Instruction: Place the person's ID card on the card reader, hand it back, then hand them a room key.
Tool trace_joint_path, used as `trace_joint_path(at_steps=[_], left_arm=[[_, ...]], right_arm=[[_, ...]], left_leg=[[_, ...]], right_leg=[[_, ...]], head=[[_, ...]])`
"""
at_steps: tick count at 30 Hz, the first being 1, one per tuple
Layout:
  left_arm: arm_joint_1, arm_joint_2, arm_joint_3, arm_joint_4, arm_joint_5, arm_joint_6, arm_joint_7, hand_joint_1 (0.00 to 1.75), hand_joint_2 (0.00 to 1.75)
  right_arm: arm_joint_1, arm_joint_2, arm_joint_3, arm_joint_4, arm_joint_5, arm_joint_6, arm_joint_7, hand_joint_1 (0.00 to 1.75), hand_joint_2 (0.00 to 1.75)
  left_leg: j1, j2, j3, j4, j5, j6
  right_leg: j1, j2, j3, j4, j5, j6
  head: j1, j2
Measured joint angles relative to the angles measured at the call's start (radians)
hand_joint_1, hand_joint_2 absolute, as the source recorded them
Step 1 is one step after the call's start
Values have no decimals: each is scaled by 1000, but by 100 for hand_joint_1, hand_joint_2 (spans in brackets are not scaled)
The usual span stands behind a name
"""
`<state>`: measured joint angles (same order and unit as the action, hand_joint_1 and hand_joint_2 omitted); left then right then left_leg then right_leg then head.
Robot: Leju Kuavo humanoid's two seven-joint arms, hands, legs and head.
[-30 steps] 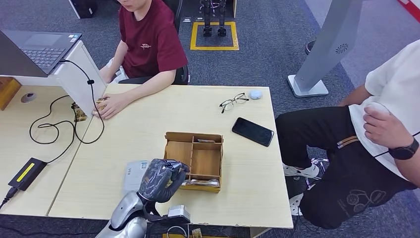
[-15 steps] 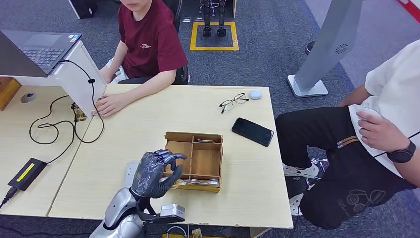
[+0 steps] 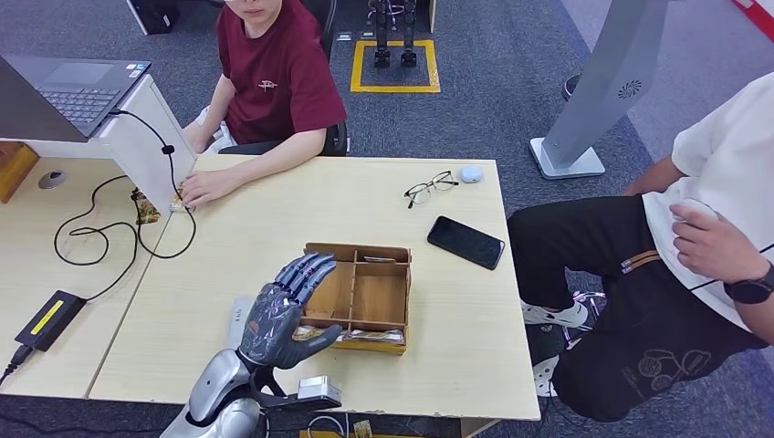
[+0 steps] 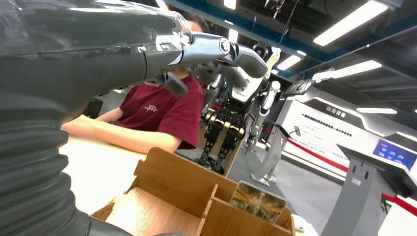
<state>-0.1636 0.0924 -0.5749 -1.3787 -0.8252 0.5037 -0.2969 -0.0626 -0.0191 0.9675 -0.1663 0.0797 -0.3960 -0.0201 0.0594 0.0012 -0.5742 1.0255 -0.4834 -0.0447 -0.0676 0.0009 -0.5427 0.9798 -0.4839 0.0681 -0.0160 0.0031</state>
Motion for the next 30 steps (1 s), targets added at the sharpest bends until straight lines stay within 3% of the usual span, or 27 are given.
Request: trace_joint_path(at_steps=[19,30], left_arm=[[23,37,-1,-21,43,-129,-27,0,175],[24,46,-2,-20,17,-136,-10,0,175]], right_arm=[[0,0,-6,0,0,0,-2,0,175],[-1,0,-6,0,1,2,2,0,175]], left_leg=[[0,0,0,0,0,0],[0,0,0,0,0,0]], right_leg=[[0,0,0,0,0,0],[0,0,0,0,0,0]], head=[[0,0],[0,0]])
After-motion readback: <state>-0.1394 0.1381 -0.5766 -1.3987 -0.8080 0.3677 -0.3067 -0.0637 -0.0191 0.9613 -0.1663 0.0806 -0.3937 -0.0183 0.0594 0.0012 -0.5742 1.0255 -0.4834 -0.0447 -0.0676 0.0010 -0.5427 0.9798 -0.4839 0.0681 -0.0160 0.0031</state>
